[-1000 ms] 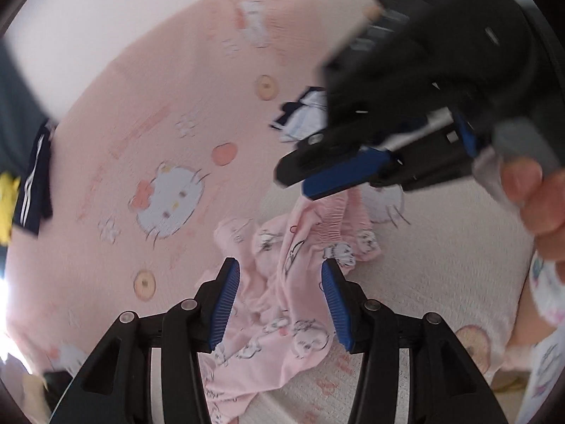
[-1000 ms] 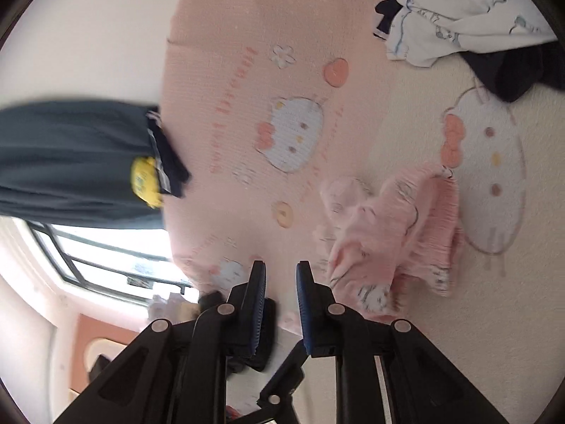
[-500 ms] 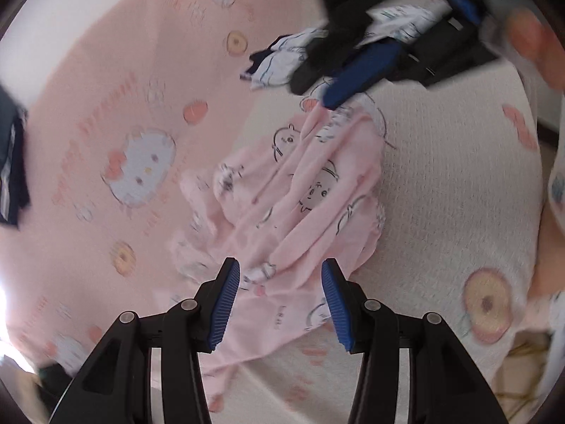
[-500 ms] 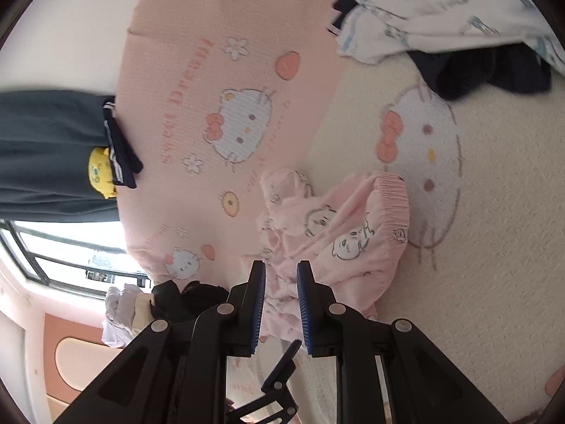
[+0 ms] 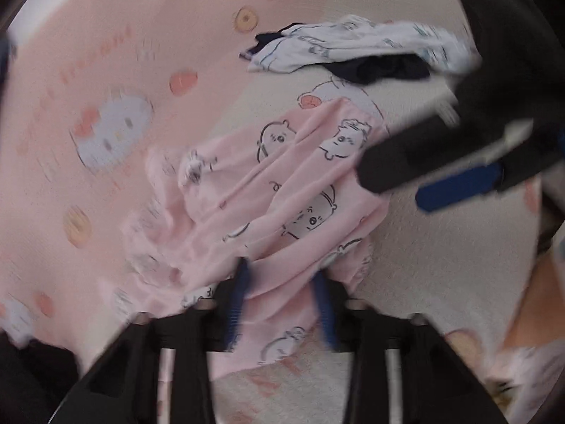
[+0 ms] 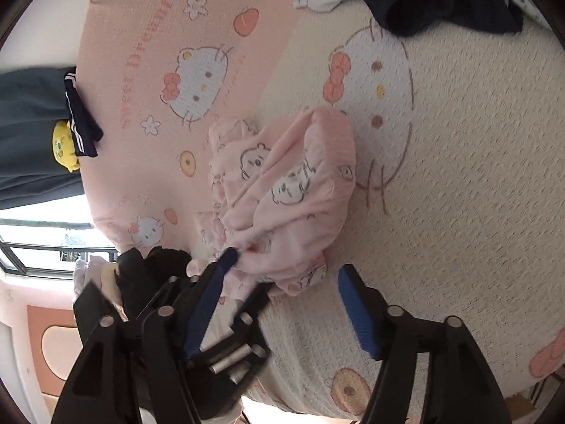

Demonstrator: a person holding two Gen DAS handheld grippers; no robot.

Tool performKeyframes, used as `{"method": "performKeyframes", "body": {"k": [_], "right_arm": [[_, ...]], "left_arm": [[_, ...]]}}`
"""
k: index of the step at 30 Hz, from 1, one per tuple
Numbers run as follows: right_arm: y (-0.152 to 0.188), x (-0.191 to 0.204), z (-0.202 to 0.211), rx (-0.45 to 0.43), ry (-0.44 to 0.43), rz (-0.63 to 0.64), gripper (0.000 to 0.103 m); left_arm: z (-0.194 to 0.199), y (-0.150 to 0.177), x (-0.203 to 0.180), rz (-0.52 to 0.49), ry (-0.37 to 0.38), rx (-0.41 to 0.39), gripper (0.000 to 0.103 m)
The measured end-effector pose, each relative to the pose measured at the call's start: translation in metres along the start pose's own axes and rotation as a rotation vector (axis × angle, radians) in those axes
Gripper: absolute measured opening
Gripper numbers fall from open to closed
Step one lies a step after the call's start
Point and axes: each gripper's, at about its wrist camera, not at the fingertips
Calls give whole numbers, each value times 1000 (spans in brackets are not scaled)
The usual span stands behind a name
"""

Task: Fold clothes

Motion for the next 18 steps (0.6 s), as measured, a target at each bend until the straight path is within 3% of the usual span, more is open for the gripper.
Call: {"method": "performKeyframes", "body": {"k": [2,7,15,18], "right_arm": [[1,-1,-3,8,7,2,68],[-1,-2,-19,45,7,-1,73],[-3,-5,-40,-13,-113,-87,73],[-6,3,-44,-29,-95,-44,73]], "left_arm": [[-3,-3,12,70,27,16,18],[-6,-7,28,99,-9,26,17],[3,-8,49,186,80,27,17],[7,-9,54,202,88,21,17]]}}
Point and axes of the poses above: each gripper's, at about its wrist camera, not at the fingertips, and z roughly against the way its jaws point, x to its left, y to its underside, and after that the axes turned 6 degrees about z, right-handed
